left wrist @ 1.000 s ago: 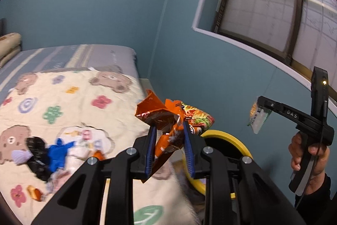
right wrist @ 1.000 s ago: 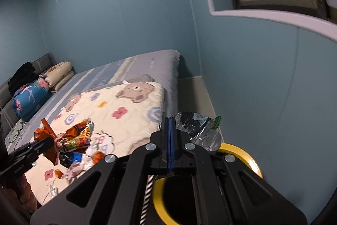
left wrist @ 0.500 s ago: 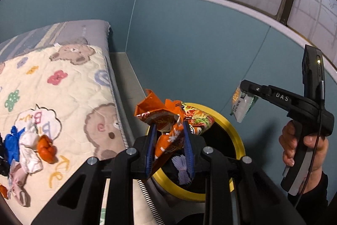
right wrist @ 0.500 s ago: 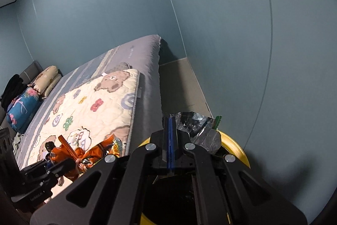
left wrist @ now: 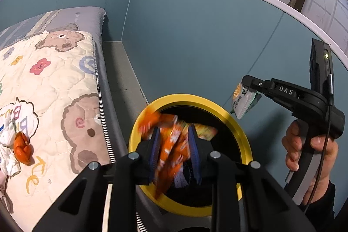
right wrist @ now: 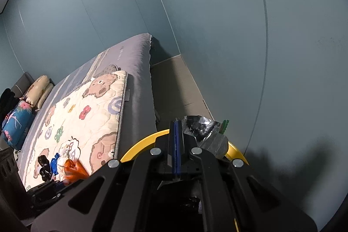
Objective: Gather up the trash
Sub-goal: 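Lower both wrappers over the yellow bin and open both tools, then move both open tools back over the remaining trash on the bed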
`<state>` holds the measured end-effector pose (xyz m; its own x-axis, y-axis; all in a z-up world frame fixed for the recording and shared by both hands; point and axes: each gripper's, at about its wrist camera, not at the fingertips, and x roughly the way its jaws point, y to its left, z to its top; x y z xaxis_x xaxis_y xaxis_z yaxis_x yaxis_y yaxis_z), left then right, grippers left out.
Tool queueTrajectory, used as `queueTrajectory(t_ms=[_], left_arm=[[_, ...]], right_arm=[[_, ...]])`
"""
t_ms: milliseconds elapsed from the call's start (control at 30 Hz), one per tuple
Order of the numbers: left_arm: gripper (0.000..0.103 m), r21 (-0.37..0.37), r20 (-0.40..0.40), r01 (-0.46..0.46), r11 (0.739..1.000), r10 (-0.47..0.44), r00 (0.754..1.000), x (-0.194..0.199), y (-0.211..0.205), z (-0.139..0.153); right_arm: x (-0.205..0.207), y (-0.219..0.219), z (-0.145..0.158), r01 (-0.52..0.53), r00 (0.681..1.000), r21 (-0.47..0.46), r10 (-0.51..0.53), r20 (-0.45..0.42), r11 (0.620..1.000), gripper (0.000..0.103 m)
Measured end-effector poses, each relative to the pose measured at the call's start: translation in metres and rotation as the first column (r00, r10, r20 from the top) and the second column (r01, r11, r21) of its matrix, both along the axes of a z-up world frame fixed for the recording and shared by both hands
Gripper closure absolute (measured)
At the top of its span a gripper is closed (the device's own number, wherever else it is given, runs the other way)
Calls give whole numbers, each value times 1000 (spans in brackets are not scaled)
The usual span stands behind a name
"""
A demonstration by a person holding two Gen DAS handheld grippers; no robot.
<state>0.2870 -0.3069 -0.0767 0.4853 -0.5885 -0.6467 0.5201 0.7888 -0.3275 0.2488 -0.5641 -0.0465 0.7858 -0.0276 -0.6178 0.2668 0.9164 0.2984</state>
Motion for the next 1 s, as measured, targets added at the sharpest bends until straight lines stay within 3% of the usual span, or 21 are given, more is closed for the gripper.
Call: queueTrajectory(t_ms=[67, 333, 367, 400, 467, 633, 833, 1000], left_arm=[[63, -11, -6, -2, 1000, 2, 1000, -1, -1, 1], [48, -32, 19, -20, 999, 21, 1000, -12, 18, 13], [45, -35, 24, -32, 999, 33, 999, -14, 24, 16], [45, -37, 29, -39, 999, 40, 999, -14, 28, 18], [45, -39, 39, -51, 998, 52, 998, -16, 38, 22], [45, -47, 53, -99, 994, 101, 993, -21, 68, 31], [32, -47, 83, -174, 984, 177, 981, -28, 110, 40], [22, -32, 108, -269, 963, 271, 957, -34, 155, 44]], right_arm=[[1, 0, 0, 3, 1000, -12, -4, -8, 1000, 102], [-2, 1, -1, 29, 999, -20, -30, -45, 999, 100], [-3, 2, -2, 33, 998, -18, -34, -52, 999, 93], [-3, 2, -4, 37, 998, -13, -38, -58, 999, 78], [-5, 3, -7, 44, 997, -5, -44, -64, 999, 67], [-9, 13, -11, 49, 995, -7, -49, -83, 999, 67], [-11, 44, -6, -2, 996, -28, -1, -91, 1000, 66], [-11, 88, 9, -99, 994, -81, 95, -45, 992, 43]])
